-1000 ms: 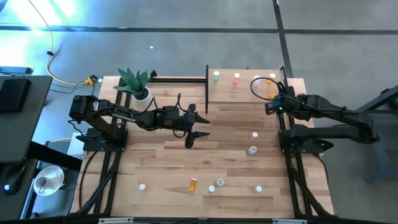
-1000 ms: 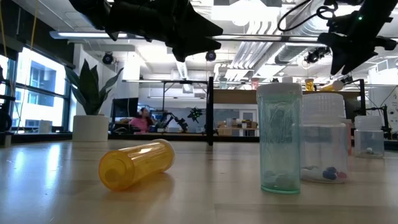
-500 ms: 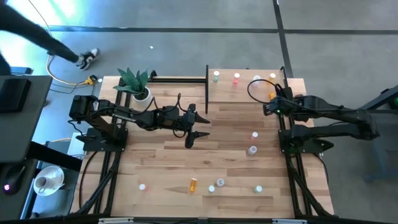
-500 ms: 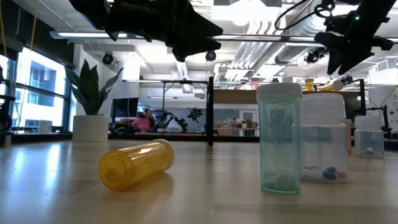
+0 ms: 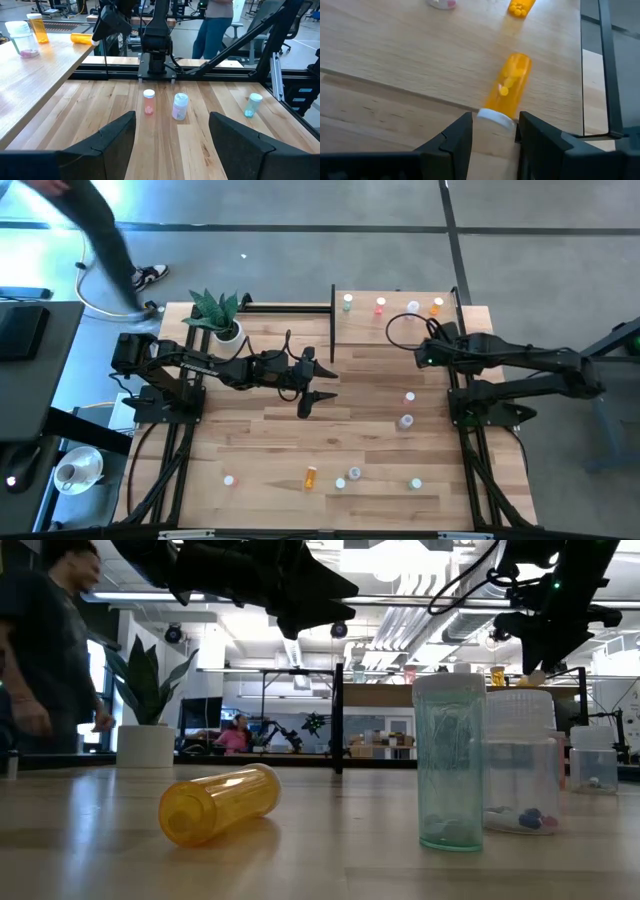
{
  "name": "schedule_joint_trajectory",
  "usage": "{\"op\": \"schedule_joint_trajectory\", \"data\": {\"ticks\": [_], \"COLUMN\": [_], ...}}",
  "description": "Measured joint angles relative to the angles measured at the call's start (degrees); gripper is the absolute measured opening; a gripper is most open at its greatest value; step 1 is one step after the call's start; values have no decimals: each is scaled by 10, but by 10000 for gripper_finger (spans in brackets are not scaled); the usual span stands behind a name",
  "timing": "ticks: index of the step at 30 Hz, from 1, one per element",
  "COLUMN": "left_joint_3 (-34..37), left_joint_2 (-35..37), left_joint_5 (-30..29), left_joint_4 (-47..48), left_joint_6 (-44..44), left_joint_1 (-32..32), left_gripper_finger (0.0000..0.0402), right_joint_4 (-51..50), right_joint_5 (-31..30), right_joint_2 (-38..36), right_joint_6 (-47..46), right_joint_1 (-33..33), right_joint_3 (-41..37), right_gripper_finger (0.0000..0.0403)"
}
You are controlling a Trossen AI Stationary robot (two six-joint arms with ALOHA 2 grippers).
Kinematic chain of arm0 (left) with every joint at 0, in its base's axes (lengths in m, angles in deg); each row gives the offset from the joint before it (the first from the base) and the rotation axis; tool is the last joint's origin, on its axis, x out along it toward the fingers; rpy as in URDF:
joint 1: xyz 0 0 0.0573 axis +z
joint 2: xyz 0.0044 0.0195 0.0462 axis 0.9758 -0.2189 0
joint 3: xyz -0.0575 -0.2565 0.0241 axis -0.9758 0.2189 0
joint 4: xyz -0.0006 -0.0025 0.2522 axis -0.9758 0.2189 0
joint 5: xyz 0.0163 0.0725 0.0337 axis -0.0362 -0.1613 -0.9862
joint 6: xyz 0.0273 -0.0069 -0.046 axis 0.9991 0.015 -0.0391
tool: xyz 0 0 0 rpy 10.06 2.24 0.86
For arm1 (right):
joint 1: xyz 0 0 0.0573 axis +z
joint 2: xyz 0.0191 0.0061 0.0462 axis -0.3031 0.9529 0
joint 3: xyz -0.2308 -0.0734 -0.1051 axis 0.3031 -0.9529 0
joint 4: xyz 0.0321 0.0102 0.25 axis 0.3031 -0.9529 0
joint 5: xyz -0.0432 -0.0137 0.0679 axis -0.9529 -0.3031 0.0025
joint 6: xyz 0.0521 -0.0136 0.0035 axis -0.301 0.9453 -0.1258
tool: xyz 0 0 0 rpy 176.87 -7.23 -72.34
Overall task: Pick and place medicine bottles onto shelf by color
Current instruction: Put the top yellow pill bottle on the shelf aligned with the other yellow pill bottle
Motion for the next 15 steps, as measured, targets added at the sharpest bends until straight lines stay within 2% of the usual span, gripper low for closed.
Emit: {"op": "schedule_joint_trajectory", "data": {"ticks": [15], "left_joint_3": [0], "left_joint_2": [0], "left_joint_5": [0], "left_joint_4": [0], "left_joint_6": [0], "left_joint_1": [0], "left_gripper_finger": [241], "right_joint_4": [14], "right_joint_5": [-22], "right_joint_2": [49], "right_joint_6": [-31], "right_joint_1": [-2], "right_joint_3": [0], "right_gripper_finger": [154]}}
